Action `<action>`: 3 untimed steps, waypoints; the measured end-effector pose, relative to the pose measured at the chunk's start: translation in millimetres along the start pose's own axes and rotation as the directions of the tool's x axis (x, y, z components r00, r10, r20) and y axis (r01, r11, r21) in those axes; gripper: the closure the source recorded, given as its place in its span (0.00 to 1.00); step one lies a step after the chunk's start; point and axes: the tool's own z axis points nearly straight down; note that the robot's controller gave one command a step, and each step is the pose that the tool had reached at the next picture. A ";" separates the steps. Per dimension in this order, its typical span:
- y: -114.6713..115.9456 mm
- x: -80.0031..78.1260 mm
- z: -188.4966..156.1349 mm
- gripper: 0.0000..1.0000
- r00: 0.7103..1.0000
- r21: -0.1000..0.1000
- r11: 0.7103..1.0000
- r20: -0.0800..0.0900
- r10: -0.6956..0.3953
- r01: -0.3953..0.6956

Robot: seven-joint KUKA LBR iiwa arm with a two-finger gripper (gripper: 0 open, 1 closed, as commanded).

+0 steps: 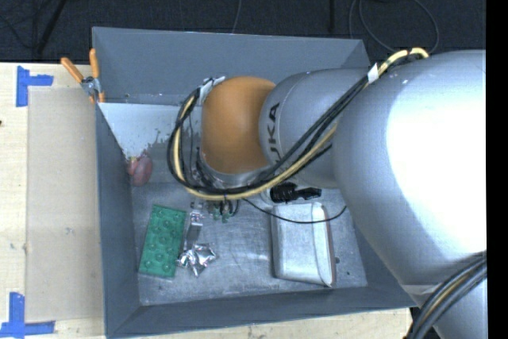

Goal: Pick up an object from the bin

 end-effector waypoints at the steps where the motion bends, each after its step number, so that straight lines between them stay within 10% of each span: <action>1: 1.6 -2.2 -3.9 1.00 1.000 -0.004 1.000 0.007 0.002 -0.002; 2: -11.2 2.4 -133.6 1.00 0.999 -0.001 0.999 0.005 -0.048 0.048; 3: -11.9 3.6 -128.5 0.00 0.999 0.002 0.999 -0.002 -0.046 0.046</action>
Offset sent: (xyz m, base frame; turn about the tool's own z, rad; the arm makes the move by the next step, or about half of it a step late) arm 0.0000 0.0000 0.0000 0.0000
